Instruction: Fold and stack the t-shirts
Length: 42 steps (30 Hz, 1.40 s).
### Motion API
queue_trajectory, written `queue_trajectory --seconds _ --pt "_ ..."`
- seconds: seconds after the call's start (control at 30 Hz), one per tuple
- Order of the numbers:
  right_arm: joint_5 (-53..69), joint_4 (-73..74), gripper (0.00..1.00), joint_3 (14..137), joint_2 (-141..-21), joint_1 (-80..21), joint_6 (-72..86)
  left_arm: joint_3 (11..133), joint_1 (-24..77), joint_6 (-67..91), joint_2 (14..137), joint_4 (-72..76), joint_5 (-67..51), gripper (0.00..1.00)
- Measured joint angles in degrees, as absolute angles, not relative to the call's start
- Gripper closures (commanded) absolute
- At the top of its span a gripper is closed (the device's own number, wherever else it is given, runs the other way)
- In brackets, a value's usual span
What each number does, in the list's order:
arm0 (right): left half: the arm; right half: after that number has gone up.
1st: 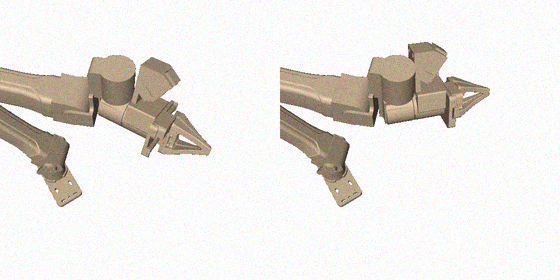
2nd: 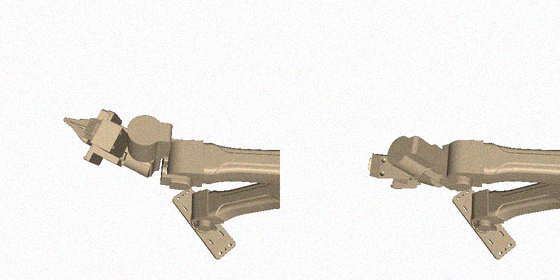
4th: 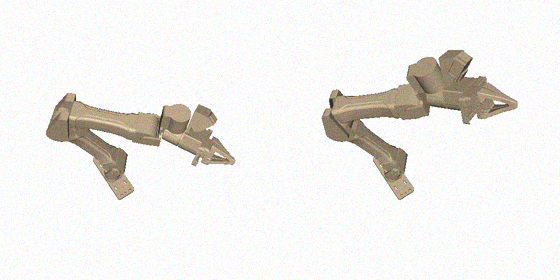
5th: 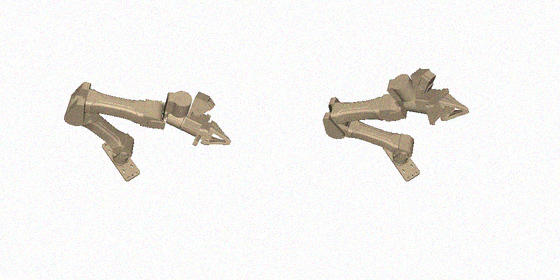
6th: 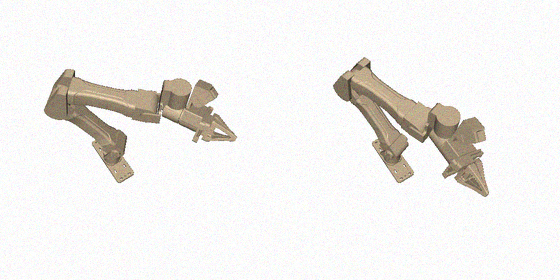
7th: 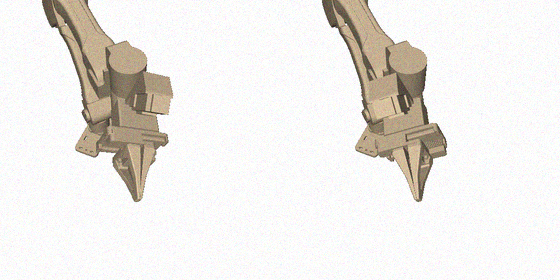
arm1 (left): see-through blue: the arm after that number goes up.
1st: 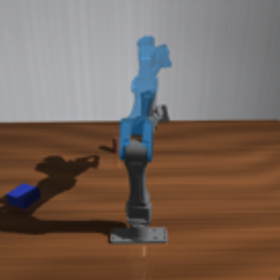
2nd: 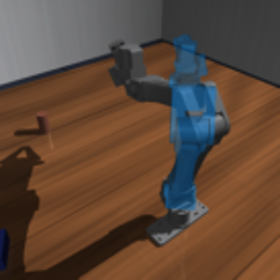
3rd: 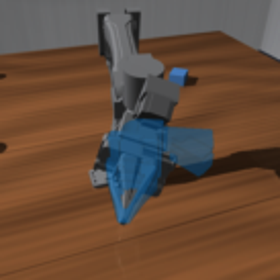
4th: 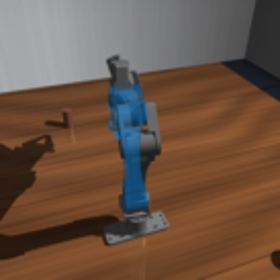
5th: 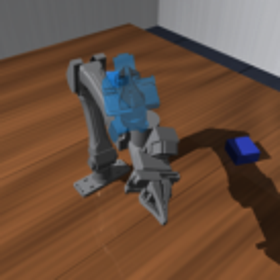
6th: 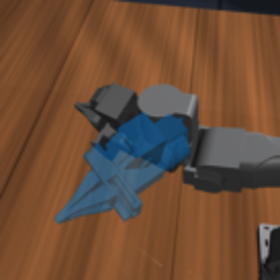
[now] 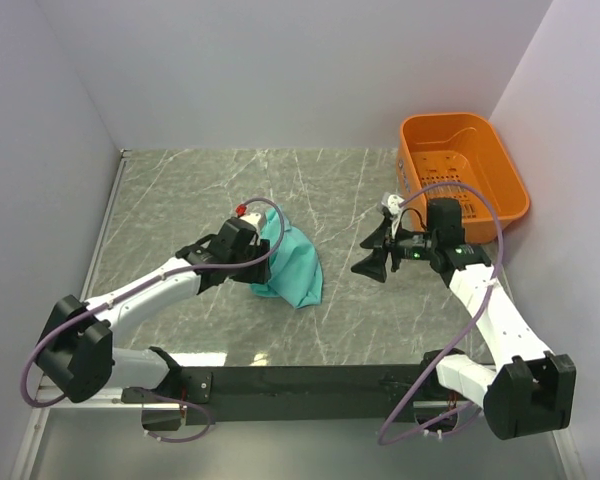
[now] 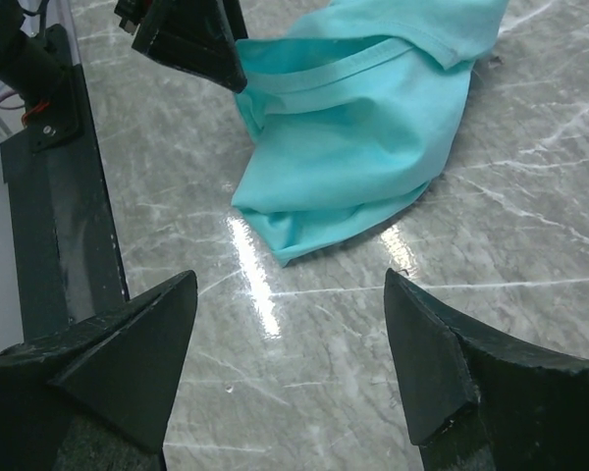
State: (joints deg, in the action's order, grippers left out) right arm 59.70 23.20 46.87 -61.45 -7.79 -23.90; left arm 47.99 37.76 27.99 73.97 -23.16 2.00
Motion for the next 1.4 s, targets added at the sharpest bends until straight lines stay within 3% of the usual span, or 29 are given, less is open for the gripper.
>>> queue_trajectory --seconds 0.1,0.13,0.23,0.73,1.17,1.27,1.37,1.4 --pt "59.3 23.2 0.2 46.9 -63.0 -9.4 -24.0 48.0 37.8 28.4 74.6 -22.5 2.5 0.63" --pt "58.7 23.3 0.2 46.9 -63.9 -10.6 -24.1 47.9 37.8 28.4 74.6 -22.0 2.5 0.77" --pt "55.8 23.6 0.21 47.0 -67.2 -15.9 -24.7 47.2 37.8 29.2 74.3 -20.6 2.5 0.99" --pt "27.5 23.6 0.27 52.2 -84.8 -43.8 -28.5 40.6 37.6 35.5 58.1 -20.4 2.6 0.99" --pt "16.7 23.5 0.34 56.0 -95.3 -49.8 -28.9 38.1 36.5 38.5 55.1 -20.4 1.5 0.99" --pt "15.4 23.2 0.41 56.0 -96.9 -50.0 -28.6 36.8 36.3 39.1 53.3 -20.2 1.3 0.99" --pt "13.9 23.0 0.64 56.2 -97.6 -50.0 -28.3 35.1 36.0 40.0 51.4 -19.9 1.3 0.99" --pt "13.6 23.0 0.79 56.2 -97.6 -50.0 -28.3 34.6 35.8 40.3 50.8 -19.9 1.3 0.99"
